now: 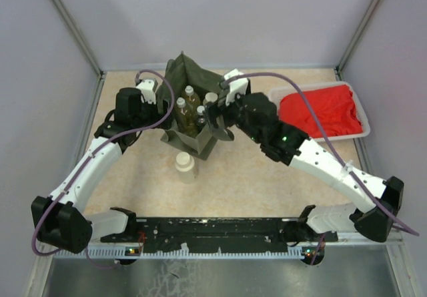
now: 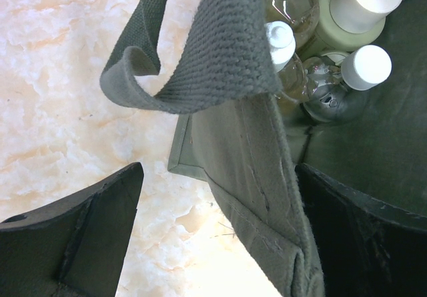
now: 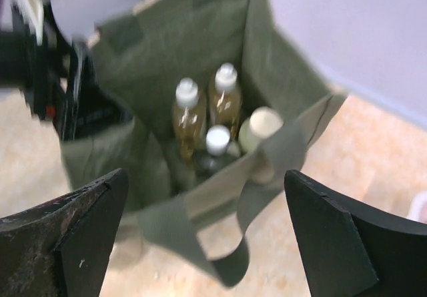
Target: Place the personal care products into the canvas bag
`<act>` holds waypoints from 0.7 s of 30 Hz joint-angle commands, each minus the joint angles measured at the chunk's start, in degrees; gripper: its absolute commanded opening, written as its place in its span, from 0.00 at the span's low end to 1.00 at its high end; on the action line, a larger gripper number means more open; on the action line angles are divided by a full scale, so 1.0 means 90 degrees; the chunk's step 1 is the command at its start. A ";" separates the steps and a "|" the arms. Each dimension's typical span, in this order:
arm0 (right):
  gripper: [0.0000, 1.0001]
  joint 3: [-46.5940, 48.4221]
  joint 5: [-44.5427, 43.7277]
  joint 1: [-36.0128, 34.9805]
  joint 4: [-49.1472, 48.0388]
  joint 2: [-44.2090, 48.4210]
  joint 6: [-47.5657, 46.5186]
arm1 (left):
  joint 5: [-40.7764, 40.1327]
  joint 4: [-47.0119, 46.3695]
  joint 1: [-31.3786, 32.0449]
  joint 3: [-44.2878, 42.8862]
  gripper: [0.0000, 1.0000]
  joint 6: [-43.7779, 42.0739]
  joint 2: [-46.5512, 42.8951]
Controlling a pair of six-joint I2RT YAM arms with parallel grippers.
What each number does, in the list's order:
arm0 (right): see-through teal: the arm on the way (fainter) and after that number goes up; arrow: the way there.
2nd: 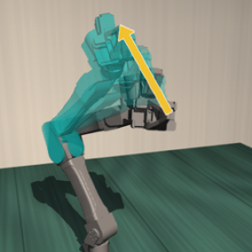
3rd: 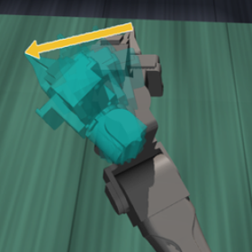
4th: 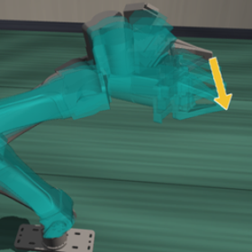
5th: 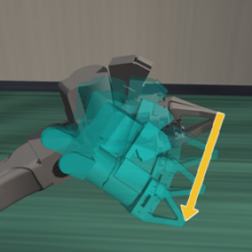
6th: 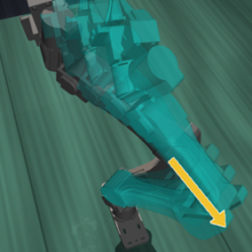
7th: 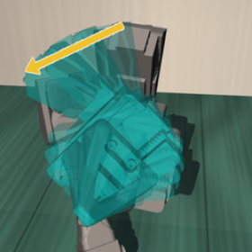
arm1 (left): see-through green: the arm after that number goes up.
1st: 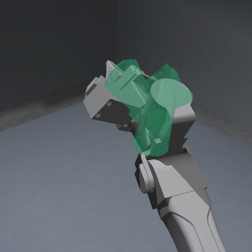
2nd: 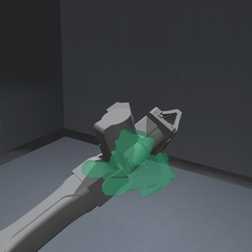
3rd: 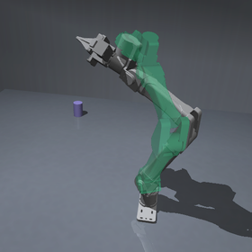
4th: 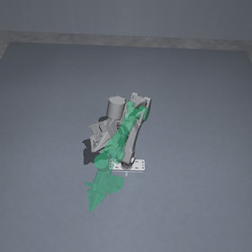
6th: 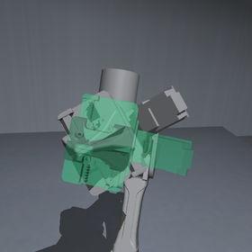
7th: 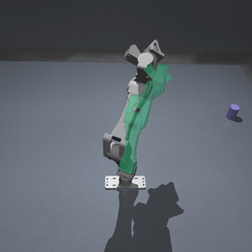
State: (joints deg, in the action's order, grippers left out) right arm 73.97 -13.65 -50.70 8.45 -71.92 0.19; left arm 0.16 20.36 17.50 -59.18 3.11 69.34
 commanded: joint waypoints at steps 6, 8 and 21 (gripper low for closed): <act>0.99 -0.0725 -0.1180 -0.2101 0.1286 -0.0318 0.0380 | -0.0126 0.0306 -0.0001 -0.0137 1.00 -0.0190 0.0149; 0.99 -0.0896 -0.1209 -0.2416 0.1328 -0.0338 0.0526 | -0.0126 0.0306 -0.0001 -0.0115 1.00 -0.0178 0.0131; 0.99 -0.1477 -0.0513 -0.2724 0.0773 -0.1174 0.1193 | -0.0076 0.0267 -0.0006 -0.0124 1.00 -0.0180 0.0146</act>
State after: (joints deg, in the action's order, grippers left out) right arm 59.22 -19.70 -74.85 20.21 -77.93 10.37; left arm 0.12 20.67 17.50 -59.66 2.90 69.73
